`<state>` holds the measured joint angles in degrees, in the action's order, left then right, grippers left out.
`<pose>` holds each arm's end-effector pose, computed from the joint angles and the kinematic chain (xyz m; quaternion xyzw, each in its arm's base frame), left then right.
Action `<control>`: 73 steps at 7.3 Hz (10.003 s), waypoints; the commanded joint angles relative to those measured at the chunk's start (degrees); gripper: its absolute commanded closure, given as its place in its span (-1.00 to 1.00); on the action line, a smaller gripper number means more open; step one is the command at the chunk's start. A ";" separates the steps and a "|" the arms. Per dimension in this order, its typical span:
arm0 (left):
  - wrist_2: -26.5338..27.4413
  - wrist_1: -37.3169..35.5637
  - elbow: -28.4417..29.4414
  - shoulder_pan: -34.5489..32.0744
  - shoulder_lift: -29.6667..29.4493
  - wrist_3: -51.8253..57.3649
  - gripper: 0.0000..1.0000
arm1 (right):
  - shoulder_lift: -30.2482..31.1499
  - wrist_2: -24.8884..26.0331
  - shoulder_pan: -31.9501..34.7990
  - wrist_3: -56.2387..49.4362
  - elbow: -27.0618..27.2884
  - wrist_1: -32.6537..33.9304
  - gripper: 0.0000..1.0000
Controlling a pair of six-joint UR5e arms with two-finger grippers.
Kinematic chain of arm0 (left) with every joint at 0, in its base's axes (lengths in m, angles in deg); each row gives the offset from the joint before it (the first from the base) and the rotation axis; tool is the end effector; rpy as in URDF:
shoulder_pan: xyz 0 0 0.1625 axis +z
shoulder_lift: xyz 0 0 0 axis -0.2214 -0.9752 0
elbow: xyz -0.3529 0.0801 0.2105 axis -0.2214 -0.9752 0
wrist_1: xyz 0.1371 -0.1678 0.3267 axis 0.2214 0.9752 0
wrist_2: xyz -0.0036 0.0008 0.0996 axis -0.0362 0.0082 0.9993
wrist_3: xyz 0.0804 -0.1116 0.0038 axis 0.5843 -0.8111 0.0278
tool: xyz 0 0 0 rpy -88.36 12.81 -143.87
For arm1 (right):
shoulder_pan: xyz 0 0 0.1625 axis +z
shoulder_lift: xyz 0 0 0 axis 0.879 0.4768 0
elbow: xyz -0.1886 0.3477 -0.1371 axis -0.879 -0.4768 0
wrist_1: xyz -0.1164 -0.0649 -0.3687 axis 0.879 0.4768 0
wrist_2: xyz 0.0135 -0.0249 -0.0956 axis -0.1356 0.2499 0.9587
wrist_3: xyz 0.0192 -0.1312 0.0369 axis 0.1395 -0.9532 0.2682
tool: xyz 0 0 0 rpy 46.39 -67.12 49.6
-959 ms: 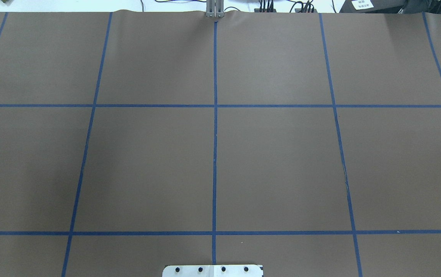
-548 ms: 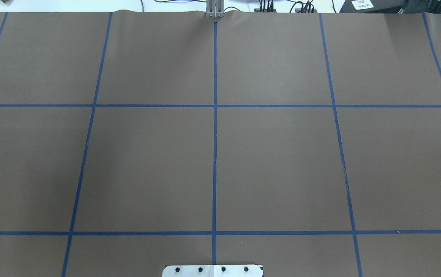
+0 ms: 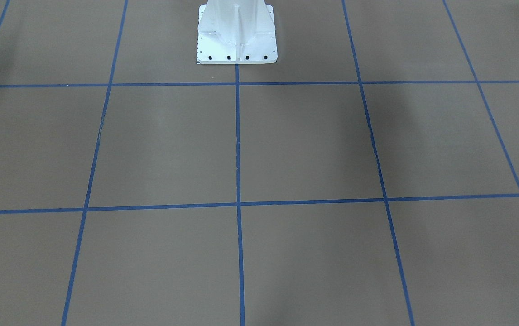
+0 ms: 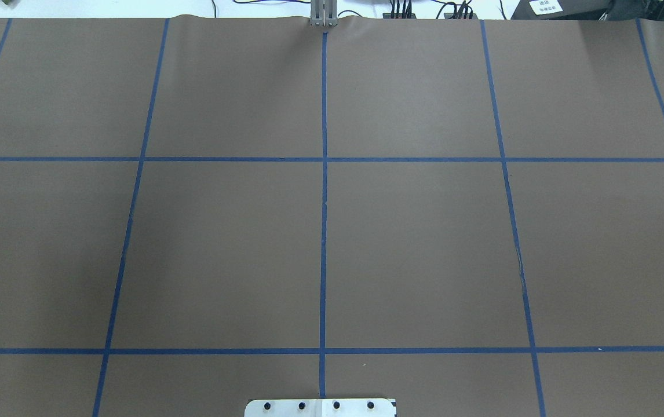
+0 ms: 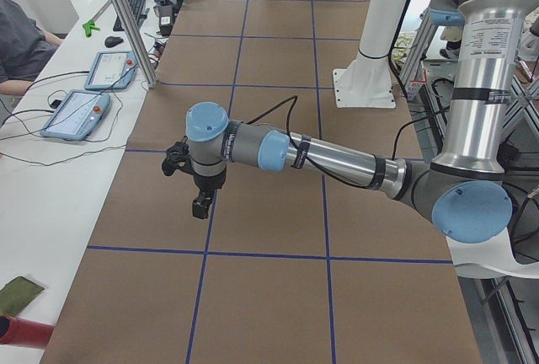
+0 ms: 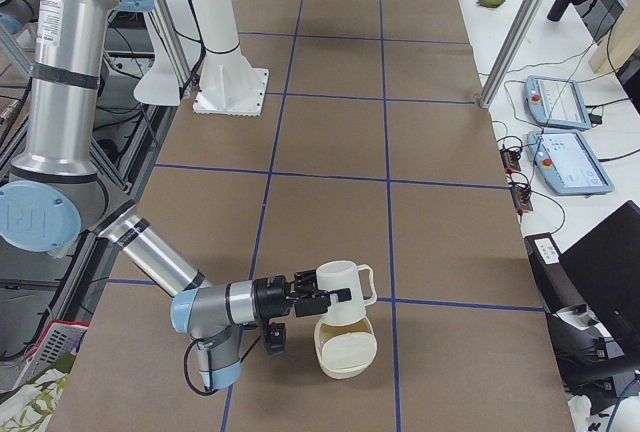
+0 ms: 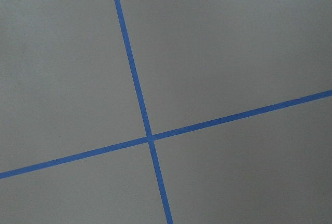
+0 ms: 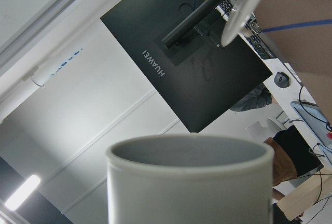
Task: Left arm hands cup to right arm to dump lemon
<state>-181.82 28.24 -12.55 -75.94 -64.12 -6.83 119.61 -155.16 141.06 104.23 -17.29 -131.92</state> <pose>-0.0278 -0.5088 0.5647 0.1141 0.3630 0.0880 0.9206 0.0910 -0.3129 0.7172 0.0161 -0.7741 0.6293 0.0671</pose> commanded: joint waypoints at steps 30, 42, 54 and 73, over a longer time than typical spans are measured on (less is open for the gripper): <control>-0.44 10.89 1.70 0.22 -2.80 -1.75 -1.00 | -17.07 -19.39 -16.93 -124.15 32.79 53.74 1.00; -5.98 26.46 -6.20 21.21 -14.66 -79.15 -1.00 | -44.40 18.88 -53.34 -140.56 42.94 91.93 1.00; -4.93 26.37 -14.47 31.94 -20.73 -102.65 -1.00 | -56.01 30.22 -60.64 -149.29 32.83 92.39 1.00; -0.09 26.19 -13.94 38.01 -23.29 -104.33 0.46 | -55.04 33.91 -63.02 -158.43 35.03 91.42 1.00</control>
<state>-181.88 54.43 -26.58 -37.93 -87.36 -111.16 64.55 -121.27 78.11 -54.20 17.74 -40.43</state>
